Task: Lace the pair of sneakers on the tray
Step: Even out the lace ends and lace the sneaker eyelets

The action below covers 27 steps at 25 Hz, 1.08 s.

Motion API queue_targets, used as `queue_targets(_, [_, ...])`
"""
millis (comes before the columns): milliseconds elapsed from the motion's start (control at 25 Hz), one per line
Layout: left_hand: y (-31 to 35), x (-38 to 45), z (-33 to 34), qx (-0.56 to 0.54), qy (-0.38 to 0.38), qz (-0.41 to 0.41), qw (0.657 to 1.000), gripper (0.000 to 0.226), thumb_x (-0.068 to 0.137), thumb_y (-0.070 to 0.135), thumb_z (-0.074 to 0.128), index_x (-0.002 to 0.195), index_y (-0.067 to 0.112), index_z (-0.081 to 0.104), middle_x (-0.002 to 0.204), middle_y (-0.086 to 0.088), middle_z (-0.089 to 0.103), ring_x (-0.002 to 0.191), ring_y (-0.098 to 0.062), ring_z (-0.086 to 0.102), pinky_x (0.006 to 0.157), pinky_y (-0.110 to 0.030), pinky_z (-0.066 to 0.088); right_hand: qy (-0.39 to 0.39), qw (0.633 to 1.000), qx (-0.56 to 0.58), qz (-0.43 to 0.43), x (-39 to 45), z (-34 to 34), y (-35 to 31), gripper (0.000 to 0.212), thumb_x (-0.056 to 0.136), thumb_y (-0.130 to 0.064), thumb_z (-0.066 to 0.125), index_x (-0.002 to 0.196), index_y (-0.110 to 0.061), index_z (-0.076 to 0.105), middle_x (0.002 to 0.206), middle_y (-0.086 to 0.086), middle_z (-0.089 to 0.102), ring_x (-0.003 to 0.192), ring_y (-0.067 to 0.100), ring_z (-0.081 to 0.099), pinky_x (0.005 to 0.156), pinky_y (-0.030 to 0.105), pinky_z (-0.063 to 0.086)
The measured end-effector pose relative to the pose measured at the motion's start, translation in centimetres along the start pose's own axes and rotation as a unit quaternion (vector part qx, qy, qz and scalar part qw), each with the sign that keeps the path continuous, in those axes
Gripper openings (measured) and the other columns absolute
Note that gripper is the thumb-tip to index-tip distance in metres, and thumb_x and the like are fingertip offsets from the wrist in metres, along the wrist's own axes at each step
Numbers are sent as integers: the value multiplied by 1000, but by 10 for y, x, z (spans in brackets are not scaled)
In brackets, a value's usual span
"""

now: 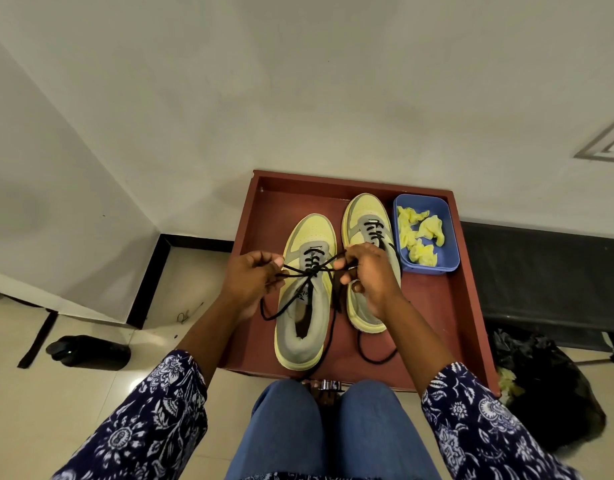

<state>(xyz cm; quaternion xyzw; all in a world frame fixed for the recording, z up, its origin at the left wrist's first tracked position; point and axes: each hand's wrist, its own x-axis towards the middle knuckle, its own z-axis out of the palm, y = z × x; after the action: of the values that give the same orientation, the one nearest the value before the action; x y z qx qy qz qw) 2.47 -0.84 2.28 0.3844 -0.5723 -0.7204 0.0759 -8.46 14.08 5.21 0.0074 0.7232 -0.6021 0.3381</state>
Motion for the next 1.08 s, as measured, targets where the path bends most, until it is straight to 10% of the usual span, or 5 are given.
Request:
queue_targets(200, [7,1,8,-176,24,-50,983,13,90,-3,48,82,4,56,60,-4,49,43,-6,49,56,-23,55,11,1000,-4,-1,0,-2,5,24,86,-14,40,62,-16,42,57,3,49,36,9,32,36,20,22])
queue_targets(520, [17,5,0,50,-1,46,998,10,86,4,59,79,10,62,53,14,59,48,-3,42,49,-17,35,-21,923,-345,-168,9,-9,6,28,84,-31,65,74,-4,66,66,5,61,59,11,51,53,14,35])
queue_targets(680, [16,4,-7,153,-7,85,985,9,82,4,65,79,13,64,75,5,64,54,8,57,53,-7,43,35,996,-55,-60,5,-15,1,28,88,-19,57,61,-14,52,53,-2,50,37,4,39,38,16,28])
queue_targets(840, [8,10,-17,308,-6,129,943,10,81,17,68,89,11,71,82,3,68,74,-6,62,69,-20,49,61,991,121,16,-1,-15,-4,27,84,-14,49,57,-16,43,53,1,43,34,8,31,34,15,18])
queue_targets(1080, [12,11,-10,394,4,170,903,9,84,24,65,78,18,65,78,-1,65,70,-14,58,61,-21,42,-17,978,-206,32,-1,-12,-17,24,89,-24,50,70,-12,58,44,1,59,25,9,32,32,13,21])
